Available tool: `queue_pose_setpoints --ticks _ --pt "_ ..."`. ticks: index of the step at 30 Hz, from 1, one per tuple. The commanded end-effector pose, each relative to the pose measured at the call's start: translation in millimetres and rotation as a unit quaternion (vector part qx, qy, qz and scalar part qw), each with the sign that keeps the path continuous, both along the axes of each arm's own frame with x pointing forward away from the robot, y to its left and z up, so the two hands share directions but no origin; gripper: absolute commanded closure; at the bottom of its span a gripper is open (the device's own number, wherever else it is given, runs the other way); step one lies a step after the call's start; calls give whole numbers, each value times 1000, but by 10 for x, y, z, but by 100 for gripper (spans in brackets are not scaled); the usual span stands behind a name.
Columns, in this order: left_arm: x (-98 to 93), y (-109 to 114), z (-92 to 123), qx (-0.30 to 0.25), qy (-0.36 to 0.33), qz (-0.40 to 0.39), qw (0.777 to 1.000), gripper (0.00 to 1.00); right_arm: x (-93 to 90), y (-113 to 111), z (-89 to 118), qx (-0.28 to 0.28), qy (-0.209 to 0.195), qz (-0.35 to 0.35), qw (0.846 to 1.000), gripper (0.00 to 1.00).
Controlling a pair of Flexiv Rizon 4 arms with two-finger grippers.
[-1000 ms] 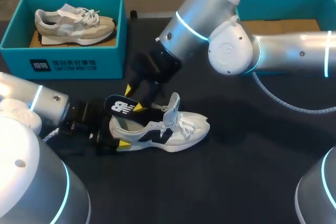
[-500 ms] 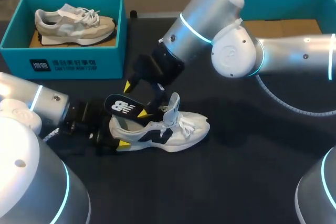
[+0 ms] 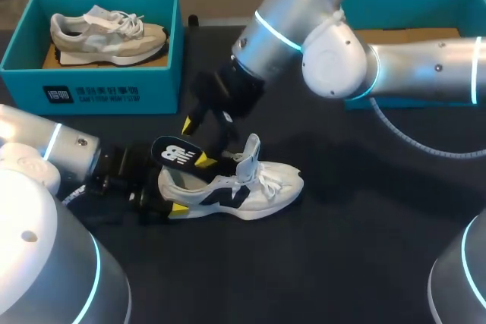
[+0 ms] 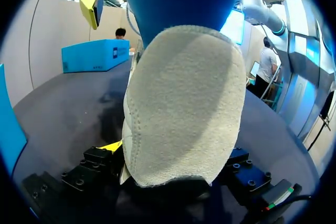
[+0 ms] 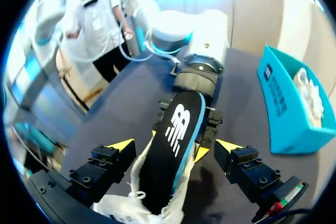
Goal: Take the shoe out of the shoebox, open the shoe tongue, remove and reinsert the insole, then place the shoe into the shoebox
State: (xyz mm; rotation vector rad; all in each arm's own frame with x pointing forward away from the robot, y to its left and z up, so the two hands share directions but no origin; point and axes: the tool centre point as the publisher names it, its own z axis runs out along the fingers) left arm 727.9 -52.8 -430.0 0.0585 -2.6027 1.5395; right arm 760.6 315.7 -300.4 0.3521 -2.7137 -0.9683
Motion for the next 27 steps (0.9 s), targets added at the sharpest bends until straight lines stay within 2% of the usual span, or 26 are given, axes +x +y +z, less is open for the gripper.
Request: queue_pose_setpoints --ticks 1,4,11,14,16,18,20,27 --pt "-10 -38 -83 1 0 0 1000 100 37 14 54 -15 39 -16 999 0" --pt "-10 -38 -83 1 0 0 1000 100 34 -7 59 -39 77 -30 996 0" --pt "-10 -38 -83 1 0 0 1000 100 -25 -101 112 -77 129 -60 987 0" --pt "-10 -38 -83 1 0 0 1000 100 -37 -130 109 -97 149 -72 982 14" --pt "-10 -38 -83 1 0 0 1000 100 -43 -145 95 -104 162 -77 978 34" --pt "-10 -38 -83 1 0 0 1000 100 -44 -154 79 -116 175 -84 974 45" --pt "-10 -38 -83 1 0 0 1000 100 -43 -160 65 -119 182 -90 972 49" --pt "-10 -38 -83 1 0 0 1000 100 -9 -165 -51 -121 203 -86 968 51"
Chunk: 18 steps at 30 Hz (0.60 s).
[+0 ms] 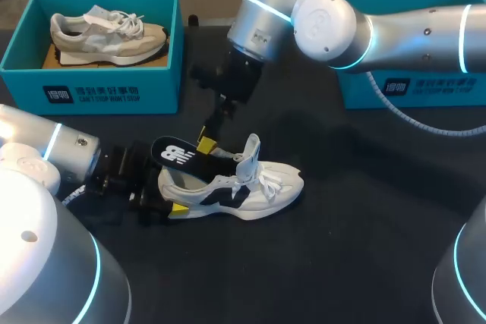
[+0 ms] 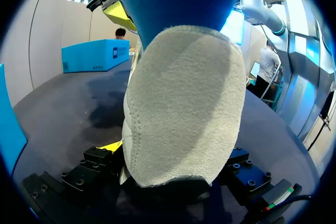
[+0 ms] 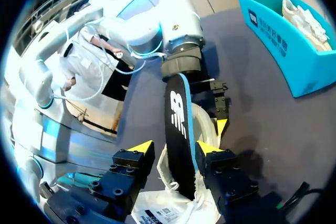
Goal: Take the shoe out of the shoebox, open the shoe tongue, remove and reinsert the insole, then place the shoe into the shoebox
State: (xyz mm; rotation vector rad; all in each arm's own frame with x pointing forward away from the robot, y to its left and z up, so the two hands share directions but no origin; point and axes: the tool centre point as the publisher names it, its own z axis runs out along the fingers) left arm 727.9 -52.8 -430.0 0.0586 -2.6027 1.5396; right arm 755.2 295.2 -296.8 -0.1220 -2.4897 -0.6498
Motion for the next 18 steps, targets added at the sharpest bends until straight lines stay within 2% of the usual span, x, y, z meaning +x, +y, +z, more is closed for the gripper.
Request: queue_pose_setpoints --ticks 1,3,5,7,18 --pt "-10 -37 -83 1 0 0 1000 100 48 49 -97 2 13 4 1000 51" --pt "-10 -37 -83 1 0 0 1000 100 50 79 -109 14 12 13 1000 50" --pt "-10 -37 -83 1 0 0 1000 100 42 95 -125 3 23 11 1000 44" --pt "-10 -37 -83 1 0 0 1000 100 37 107 -139 1 26 11 1000 42" --pt "-10 -37 -83 1 0 0 1000 100 -19 209 -201 10 33 13 999 44"
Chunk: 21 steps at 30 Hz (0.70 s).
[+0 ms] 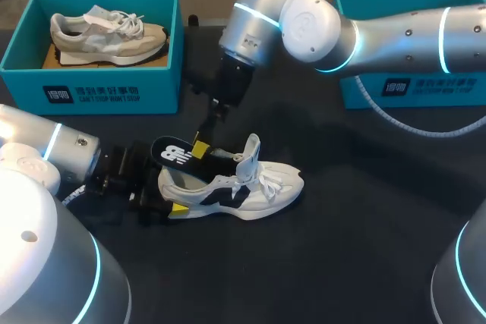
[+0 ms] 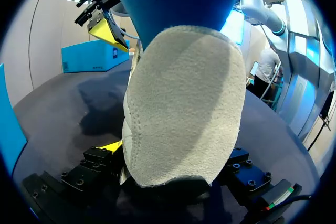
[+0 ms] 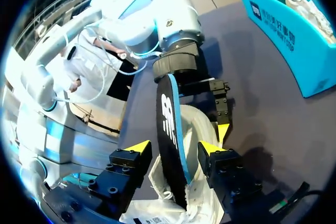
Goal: Take the shoe out of the shoebox, open the shoe tongue, remove and reinsert the insole, then place the shoe into the shoebox
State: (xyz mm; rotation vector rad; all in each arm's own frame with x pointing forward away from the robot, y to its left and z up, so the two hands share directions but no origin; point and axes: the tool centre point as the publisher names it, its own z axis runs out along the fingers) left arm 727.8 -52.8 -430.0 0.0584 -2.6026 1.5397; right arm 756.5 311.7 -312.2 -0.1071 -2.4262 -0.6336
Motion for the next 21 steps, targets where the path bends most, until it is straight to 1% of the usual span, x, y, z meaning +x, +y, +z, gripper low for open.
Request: queue_pose_setpoints --ticks 1,2,7,12,16,18,20,21 --pt "-10 -37 -83 1 0 0 1000 100 -58 44 -49 11 1 -2 1000 46" --pt "-10 -37 -83 1 0 0 1000 100 -88 41 -52 14 1 -3 1000 50" --pt "-10 -37 -83 1 0 0 1000 100 -151 46 -91 22 8 -4 1000 51" --pt "-10 -37 -83 1 0 0 1000 100 -157 96 -115 27 12 2 1000 52" --pt "-10 -37 -83 1 0 0 1000 100 -157 127 -130 31 14 6 999 55" --pt "-10 -37 -83 1 0 0 1000 100 -154 143 -139 32 15 9 999 58" --pt "-10 -37 -83 1 0 0 1000 100 -151 152 -145 34 17 10 999 64" --pt "-10 -37 -83 1 0 0 1000 100 -151 152 -145 34 17 10 999 64"
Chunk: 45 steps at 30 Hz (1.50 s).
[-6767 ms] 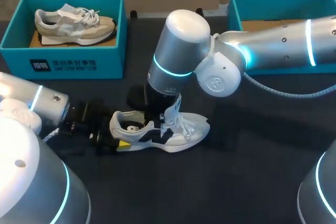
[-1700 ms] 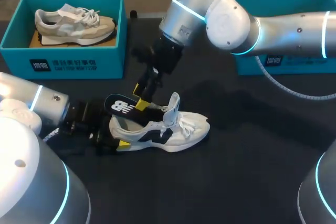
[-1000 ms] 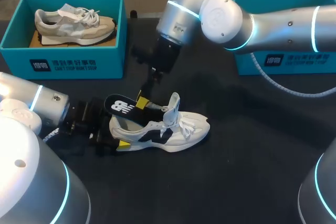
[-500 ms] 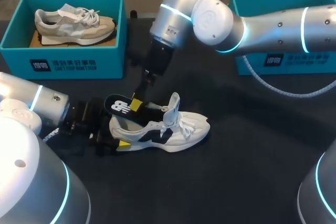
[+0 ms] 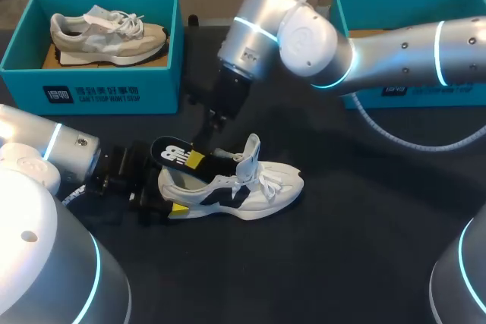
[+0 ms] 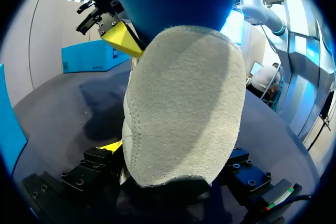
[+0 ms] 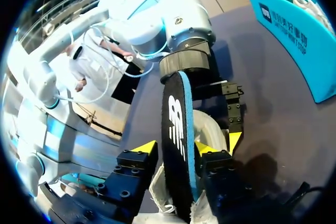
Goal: Take the shoe out of the shoebox, open the shoe tongue, remove and reinsert the insole, then place the shoe into the shoebox
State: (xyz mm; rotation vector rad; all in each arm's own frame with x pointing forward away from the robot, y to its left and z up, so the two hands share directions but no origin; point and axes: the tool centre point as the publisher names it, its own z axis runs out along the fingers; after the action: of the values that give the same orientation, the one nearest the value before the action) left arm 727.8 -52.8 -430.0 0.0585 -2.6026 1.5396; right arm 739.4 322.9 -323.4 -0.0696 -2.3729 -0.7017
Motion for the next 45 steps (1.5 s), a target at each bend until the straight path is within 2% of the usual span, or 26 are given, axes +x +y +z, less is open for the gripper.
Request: queue_pose_setpoints --ticks 1,3,4,11,20,31,32,45 --pt "-10 -37 -83 1 0 0 1000 100 20 43 -35 1 4 3 1000 71" --pt "-10 -37 -83 1 0 0 1000 100 23 46 -39 3 6 4 1000 95" --pt "-10 -37 -83 1 0 0 1000 100 23 46 -39 3 6 4 1000 100" --pt "-10 -37 -83 1 0 0 1000 100 59 65 4 6 2 15 1000 100" --pt "-10 -37 -83 1 0 0 1000 100 203 181 269 30 -52 7 998 100" --pt "-10 -37 -83 1 0 0 1000 100 360 338 445 101 -102 -35 989 100" --pt "-10 -37 -83 1 0 0 1000 100 368 338 467 106 -116 -41 987 100" --pt "-10 -37 -83 1 0 0 1000 100 368 338 467 106 -116 -41 987 100"
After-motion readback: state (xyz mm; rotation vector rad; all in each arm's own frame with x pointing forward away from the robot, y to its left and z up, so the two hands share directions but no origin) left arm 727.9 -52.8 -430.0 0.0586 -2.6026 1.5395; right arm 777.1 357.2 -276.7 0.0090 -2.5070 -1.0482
